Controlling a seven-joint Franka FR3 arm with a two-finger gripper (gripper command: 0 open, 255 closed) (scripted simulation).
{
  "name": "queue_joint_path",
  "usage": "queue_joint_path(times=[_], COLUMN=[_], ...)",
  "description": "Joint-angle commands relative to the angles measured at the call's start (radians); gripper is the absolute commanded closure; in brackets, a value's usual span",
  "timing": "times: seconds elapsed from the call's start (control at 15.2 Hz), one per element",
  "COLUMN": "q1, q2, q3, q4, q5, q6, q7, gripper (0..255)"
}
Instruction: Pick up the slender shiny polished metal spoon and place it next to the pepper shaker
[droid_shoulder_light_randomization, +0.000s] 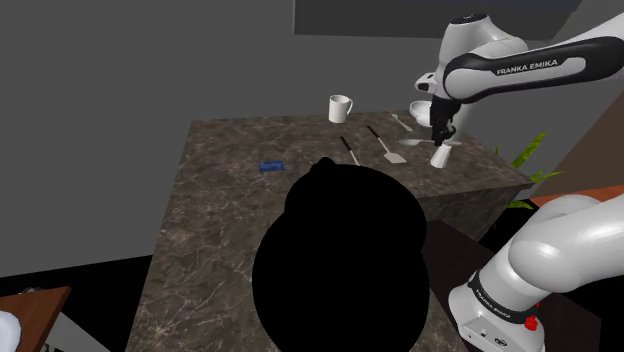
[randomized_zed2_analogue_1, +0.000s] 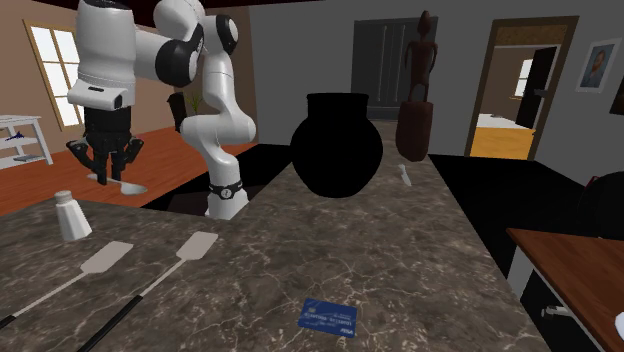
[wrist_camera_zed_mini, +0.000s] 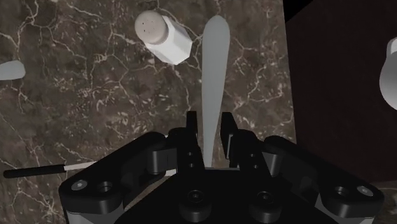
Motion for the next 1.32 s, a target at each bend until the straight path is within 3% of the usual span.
queue_joint_path(times=[0.0, 1.25], q1=[-0.002, -0.022], q2=[0.007, 0.159], q3=[-0.004, -0.044], q4=[-0.022, -0.169], q5=[-0.006, -0.075], q6=[0.029, 0.321], q7=[0.008, 0.086], gripper=[255, 255])
